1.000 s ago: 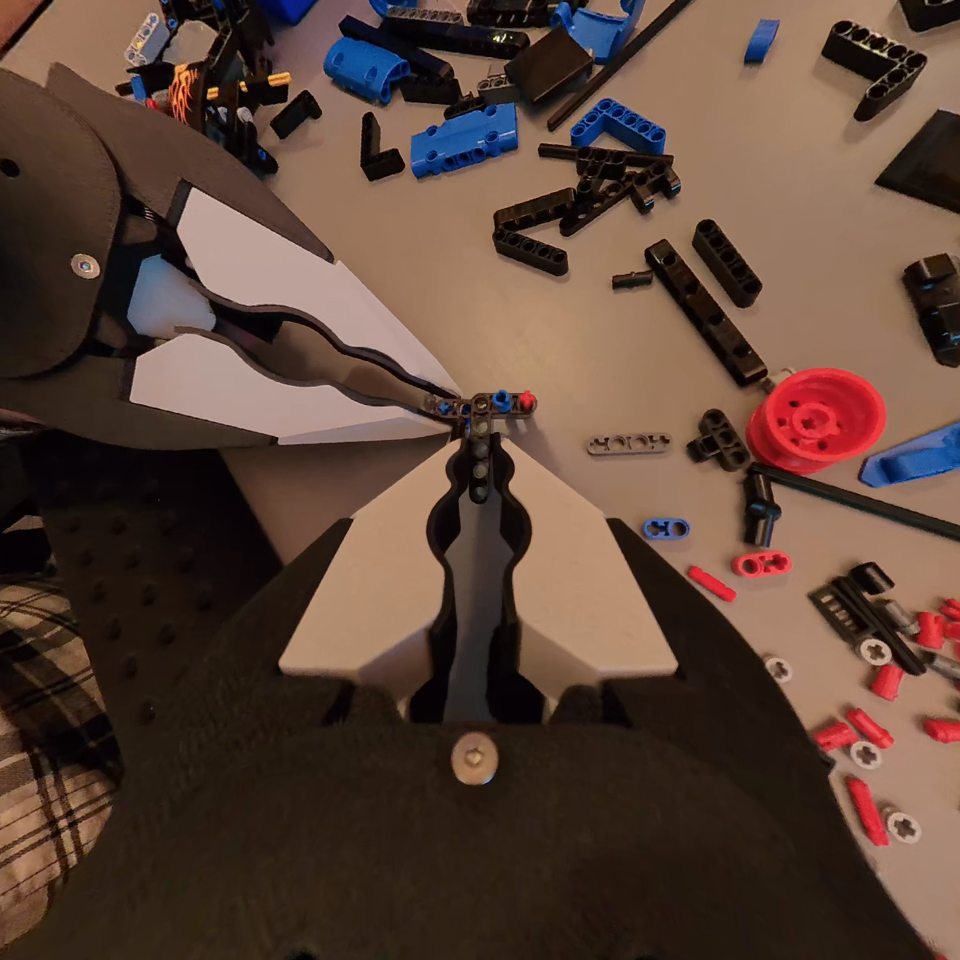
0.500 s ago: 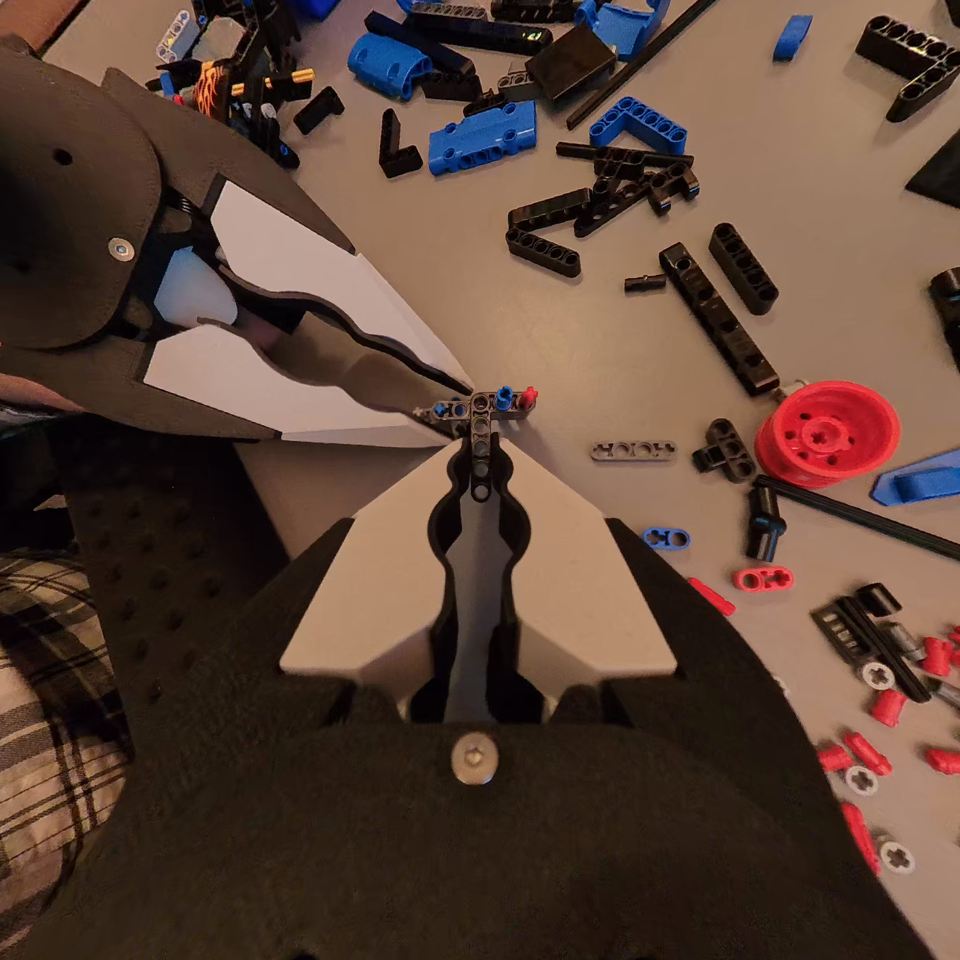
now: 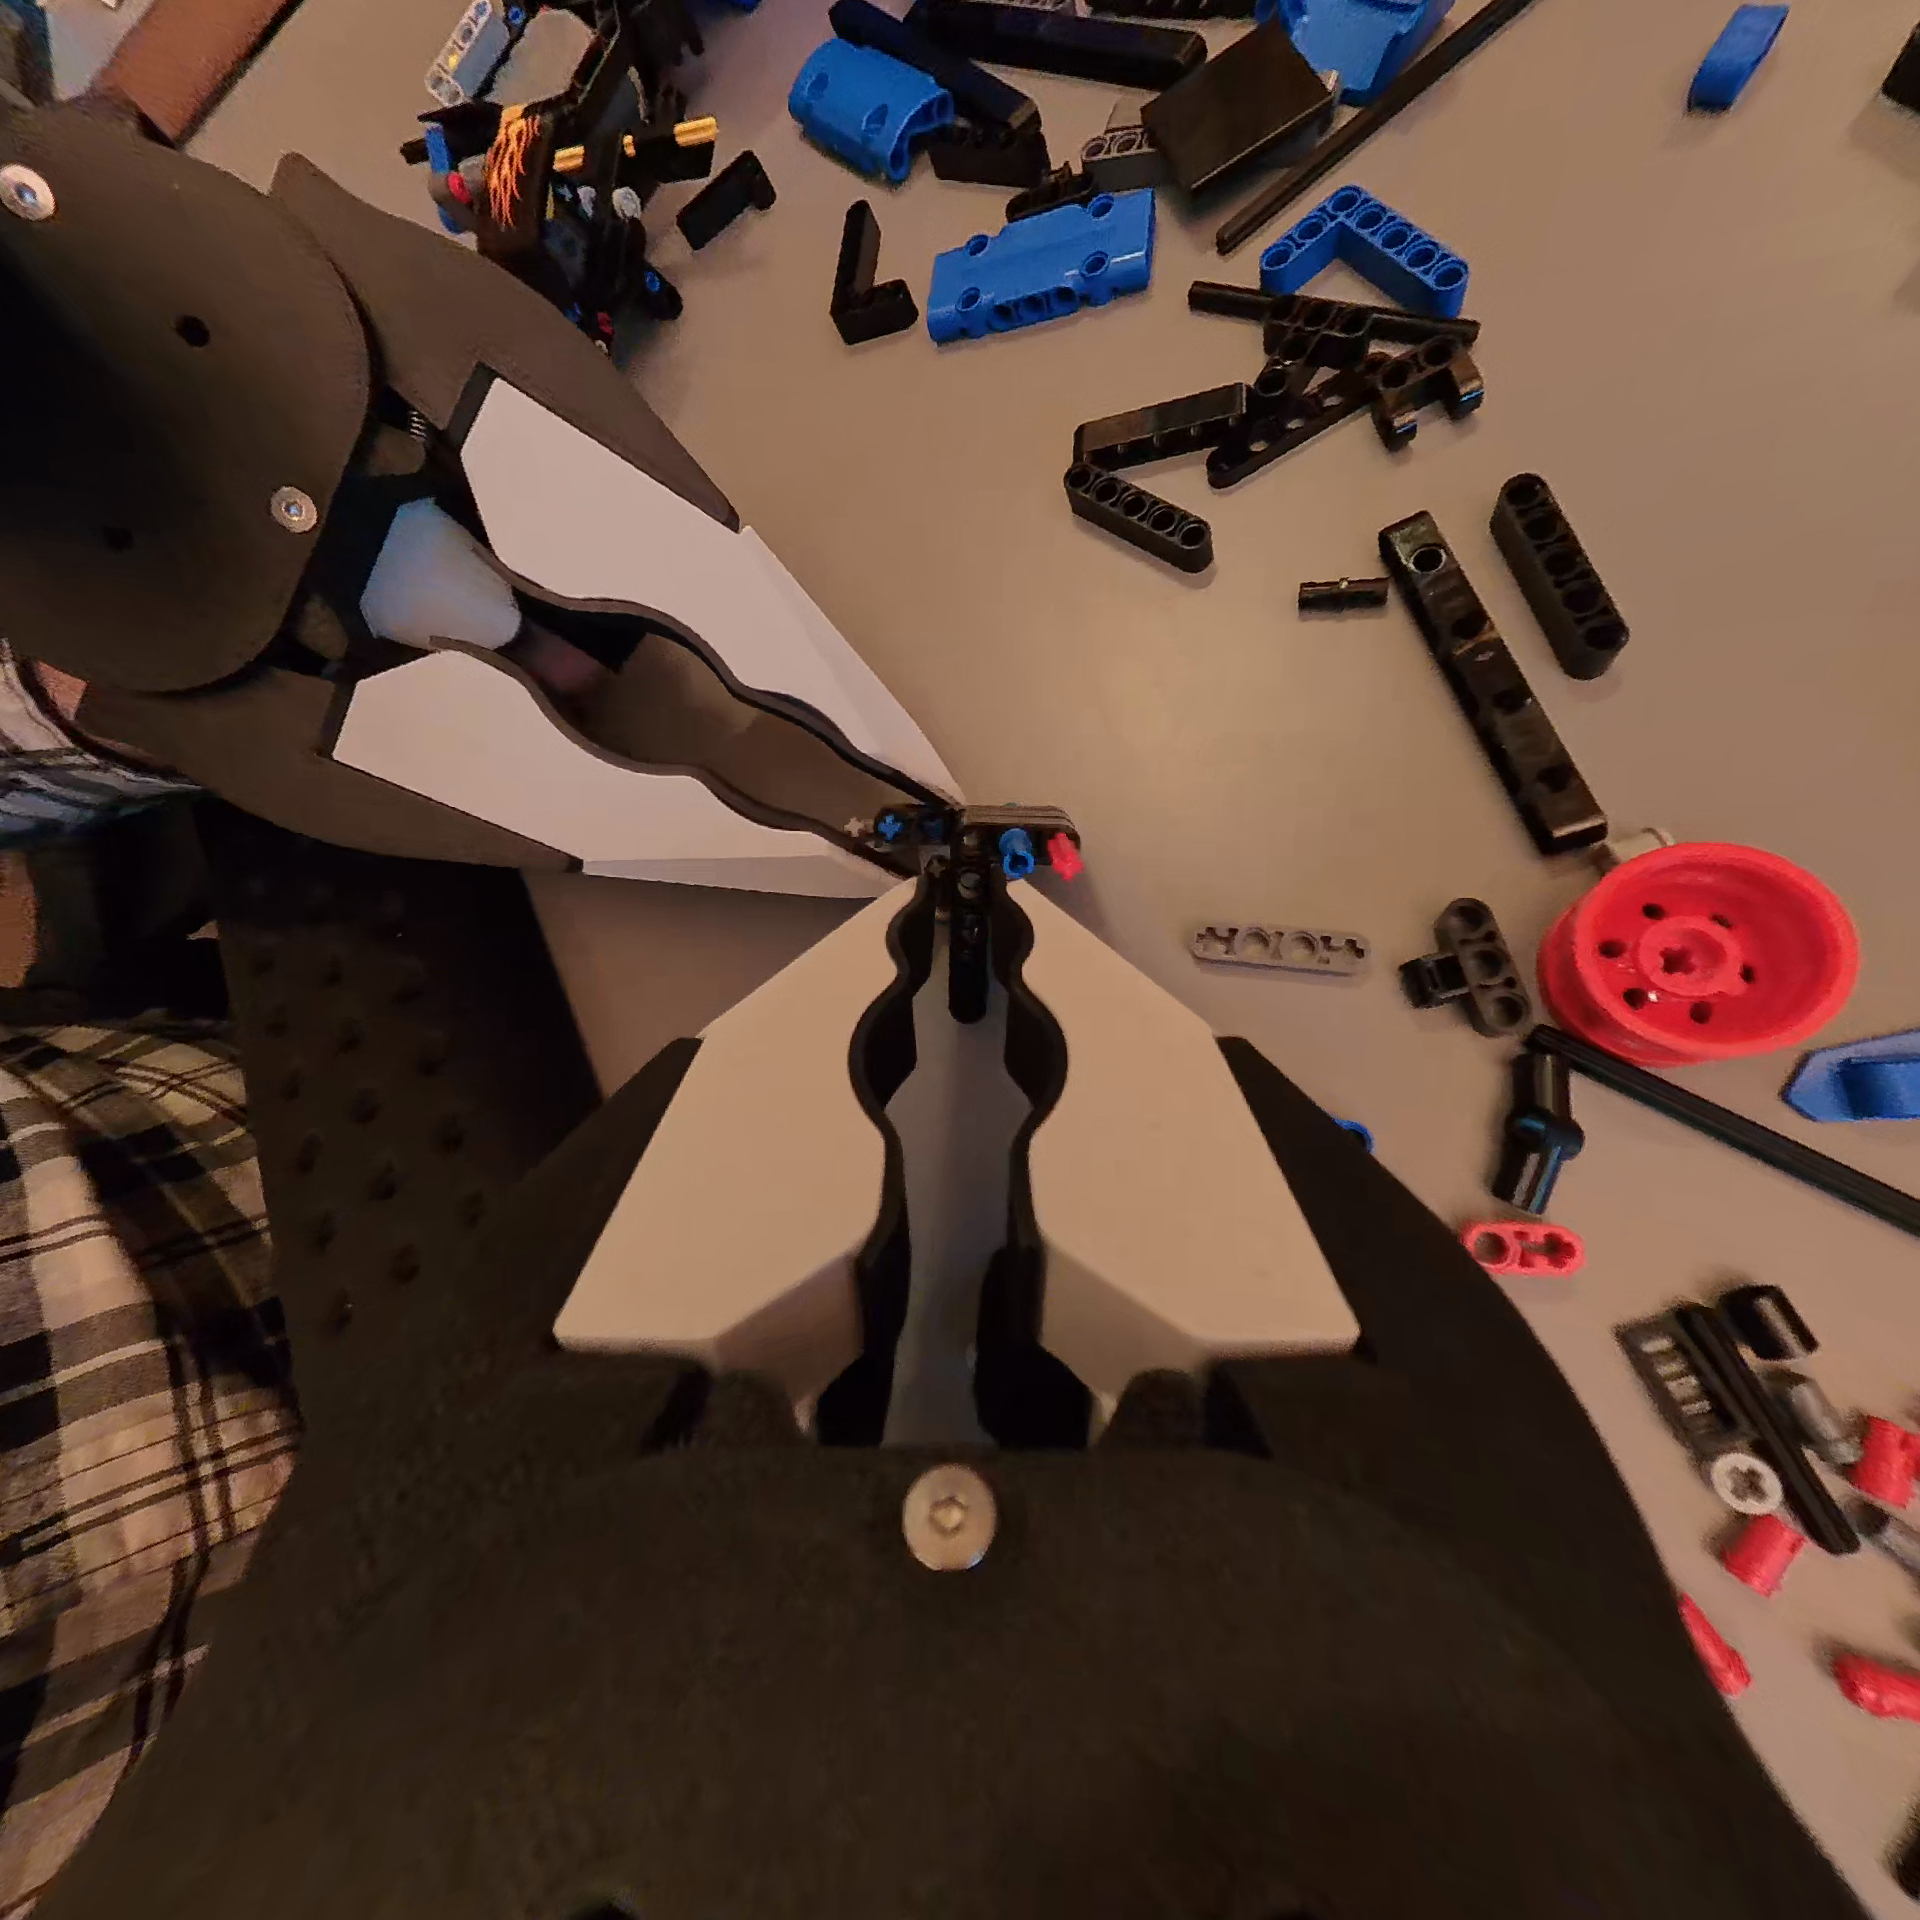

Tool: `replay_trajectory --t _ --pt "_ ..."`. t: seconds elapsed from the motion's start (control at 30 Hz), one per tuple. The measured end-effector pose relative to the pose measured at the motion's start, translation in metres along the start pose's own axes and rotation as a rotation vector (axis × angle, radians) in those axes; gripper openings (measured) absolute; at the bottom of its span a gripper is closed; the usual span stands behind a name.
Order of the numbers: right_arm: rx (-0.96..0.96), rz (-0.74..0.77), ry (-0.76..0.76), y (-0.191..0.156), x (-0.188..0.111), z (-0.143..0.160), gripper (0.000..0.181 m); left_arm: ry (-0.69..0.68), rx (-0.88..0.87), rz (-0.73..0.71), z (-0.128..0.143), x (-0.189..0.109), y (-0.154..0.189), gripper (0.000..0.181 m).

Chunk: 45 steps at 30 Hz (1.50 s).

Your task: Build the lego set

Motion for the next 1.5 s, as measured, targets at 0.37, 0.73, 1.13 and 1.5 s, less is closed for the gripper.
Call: replay_trajectory --t 0.37,0.73,1.13,1.5 --pt "0.073 -0.136 0.052 0.006 -0.001 0.001 0.008 0.001 -0.011 0.034 0.001 -0.002 0.000 0.019" --pt "0.021 -0.110 0.020 0.005 -0.007 -0.003 0.005 -0.058 -0.081 0.027 0.013 -0.008 -0.007 0.032" --pt "-0.110 -0.135 -0.123 -0.006 -0.004 -0.015 0.005 -0.088 -0.099 0.140 0.022 -0.022 -0.007 0.034" --pt "-0.228 -0.133 -0.374 -0.006 0.011 -0.023 0.005 -0.087 -0.029 0.129 0.023 -0.016 -0.004 0.006"
Point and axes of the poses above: each gripper's, where its closed fingertips meet, x out along the fingers, z out of its underside, y = z × x across the jaws, the point moved 5 cm from there along -x, back along the fingers, and after that the axes turned 15 degrees about -z, right-handed, at the moved point
